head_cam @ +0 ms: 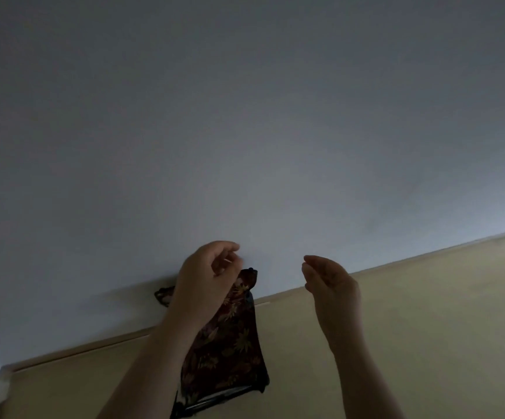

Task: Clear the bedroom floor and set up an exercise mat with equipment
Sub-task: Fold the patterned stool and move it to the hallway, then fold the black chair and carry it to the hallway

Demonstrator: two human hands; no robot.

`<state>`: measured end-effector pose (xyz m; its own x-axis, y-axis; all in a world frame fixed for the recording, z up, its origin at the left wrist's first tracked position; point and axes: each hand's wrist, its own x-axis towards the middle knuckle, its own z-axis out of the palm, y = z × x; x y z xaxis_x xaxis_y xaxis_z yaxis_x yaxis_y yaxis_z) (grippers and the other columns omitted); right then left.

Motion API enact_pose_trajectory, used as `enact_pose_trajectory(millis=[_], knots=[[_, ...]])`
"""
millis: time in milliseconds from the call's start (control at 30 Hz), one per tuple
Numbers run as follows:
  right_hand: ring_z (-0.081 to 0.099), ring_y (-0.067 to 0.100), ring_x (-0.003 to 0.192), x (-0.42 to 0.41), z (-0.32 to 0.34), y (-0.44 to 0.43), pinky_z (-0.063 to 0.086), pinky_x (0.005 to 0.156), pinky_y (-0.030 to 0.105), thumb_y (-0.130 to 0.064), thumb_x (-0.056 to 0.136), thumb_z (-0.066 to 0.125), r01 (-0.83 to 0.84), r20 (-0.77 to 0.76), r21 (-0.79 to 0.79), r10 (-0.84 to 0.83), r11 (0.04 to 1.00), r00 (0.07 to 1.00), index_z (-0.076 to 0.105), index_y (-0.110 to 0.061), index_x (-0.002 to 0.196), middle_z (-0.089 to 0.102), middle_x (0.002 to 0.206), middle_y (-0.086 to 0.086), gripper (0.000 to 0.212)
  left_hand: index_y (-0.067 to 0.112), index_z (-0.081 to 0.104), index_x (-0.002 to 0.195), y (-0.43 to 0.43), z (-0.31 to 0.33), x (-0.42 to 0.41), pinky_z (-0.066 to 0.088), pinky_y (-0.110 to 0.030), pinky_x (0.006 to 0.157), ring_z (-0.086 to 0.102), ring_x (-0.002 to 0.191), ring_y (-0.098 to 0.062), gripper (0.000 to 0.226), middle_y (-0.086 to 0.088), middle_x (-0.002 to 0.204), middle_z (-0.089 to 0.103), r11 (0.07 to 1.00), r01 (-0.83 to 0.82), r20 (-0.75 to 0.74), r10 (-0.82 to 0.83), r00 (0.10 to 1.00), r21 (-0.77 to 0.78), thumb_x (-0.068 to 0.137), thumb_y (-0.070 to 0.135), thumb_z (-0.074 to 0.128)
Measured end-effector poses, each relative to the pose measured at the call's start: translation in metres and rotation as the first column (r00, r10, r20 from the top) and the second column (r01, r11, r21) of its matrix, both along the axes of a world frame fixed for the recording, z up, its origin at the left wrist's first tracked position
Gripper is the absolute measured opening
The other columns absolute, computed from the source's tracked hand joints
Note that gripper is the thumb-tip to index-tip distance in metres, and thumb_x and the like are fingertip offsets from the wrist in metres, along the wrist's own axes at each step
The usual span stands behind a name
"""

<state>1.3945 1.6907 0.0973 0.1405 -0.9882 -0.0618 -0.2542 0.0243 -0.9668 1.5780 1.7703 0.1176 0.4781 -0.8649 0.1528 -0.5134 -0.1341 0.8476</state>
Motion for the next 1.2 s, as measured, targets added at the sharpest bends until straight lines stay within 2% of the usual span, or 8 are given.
enact_pose_trajectory(millis=[233,400,633,733,933,1133,1200], knots=[[0.069,0.011,0.090,-0.117,0.051,-0.043,0.057,0.088,0.044,-0.020,0.088,0.068,0.181,0.083,-0.066,-0.175,0.981,0.981,0.071,-0.030,0.102,0.074,0.093,-0.006,0.017,0.021,0.066,0.109,-0.075,0.048,-0.109,0.047,-0.004,0.074,0.061,0.087,0.005,0.020,0.016,0.091,0.067,0.975,0.212,-0.007,-0.213,0.977,-0.067,0.088,0.022,0.065],[0.069,0.013,0.090,-0.213,0.072,-0.060,0.057,0.089,0.045,-0.019,0.089,0.068,0.308,0.133,-0.070,-0.297,0.949,0.946,0.070,-0.031,0.101,0.074,0.094,-0.005,0.017,0.024,0.065,0.109,-0.124,0.073,-0.207,0.049,-0.006,0.071,0.061,0.084,0.006,0.020,0.017,0.090,0.067,0.926,0.352,-0.039,-0.360,0.932,-0.133,0.089,0.023,0.064],[0.069,0.016,0.089,-0.318,0.087,-0.078,0.057,0.087,0.042,-0.017,0.089,0.068,0.500,0.203,-0.057,-0.480,0.864,0.853,0.071,-0.018,0.110,0.074,0.097,0.000,0.022,0.029,0.065,0.104,-0.176,0.084,-0.313,0.049,-0.007,0.070,0.061,0.081,0.006,0.019,0.017,0.089,0.067,0.844,0.519,-0.082,-0.532,0.843,-0.139,0.087,0.021,0.065],[0.069,0.018,0.091,-0.342,0.088,-0.092,0.057,0.085,0.039,-0.015,0.089,0.067,0.553,0.211,-0.062,-0.530,0.831,0.821,0.071,-0.015,0.111,0.074,0.096,0.000,0.022,0.028,0.065,0.105,-0.203,0.085,-0.339,0.051,-0.011,0.071,0.062,0.080,0.004,0.019,0.016,0.088,0.068,0.809,0.571,-0.081,-0.584,0.808,-0.143,0.087,0.021,0.066],[0.069,0.016,0.093,-0.382,0.093,-0.147,0.057,0.085,0.035,-0.017,0.089,0.066,0.636,0.185,-0.089,-0.615,0.767,0.767,0.070,-0.016,0.112,0.073,0.099,0.000,0.023,0.024,0.067,0.107,-0.284,0.084,-0.388,0.048,-0.006,0.068,0.062,0.081,0.004,0.020,0.015,0.088,0.068,0.728,0.667,-0.089,-0.683,0.724,-0.158,0.087,0.020,0.066],[0.069,0.013,0.093,-0.413,0.110,-0.217,0.056,0.079,0.026,-0.022,0.090,0.065,0.707,0.153,-0.146,-0.690,0.692,0.708,0.068,-0.026,0.106,0.073,0.098,-0.005,0.017,0.025,0.066,0.107,-0.373,0.103,-0.429,0.048,-0.005,0.070,0.062,0.083,0.006,0.020,0.016,0.090,0.068,0.626,0.755,-0.080,-0.777,0.624,-0.193,0.087,0.022,0.065],[0.069,0.013,0.094,-0.424,0.112,-0.239,0.056,0.081,0.028,-0.023,0.090,0.064,0.738,0.149,-0.160,-0.723,0.655,0.674,0.068,-0.023,0.109,0.072,0.099,-0.005,0.020,0.026,0.066,0.106,-0.403,0.107,-0.445,0.047,-0.004,0.070,0.062,0.083,0.006,0.019,0.017,0.089,0.068,0.586,0.786,-0.070,-0.808,0.585,-0.197,0.087,0.023,0.065]])
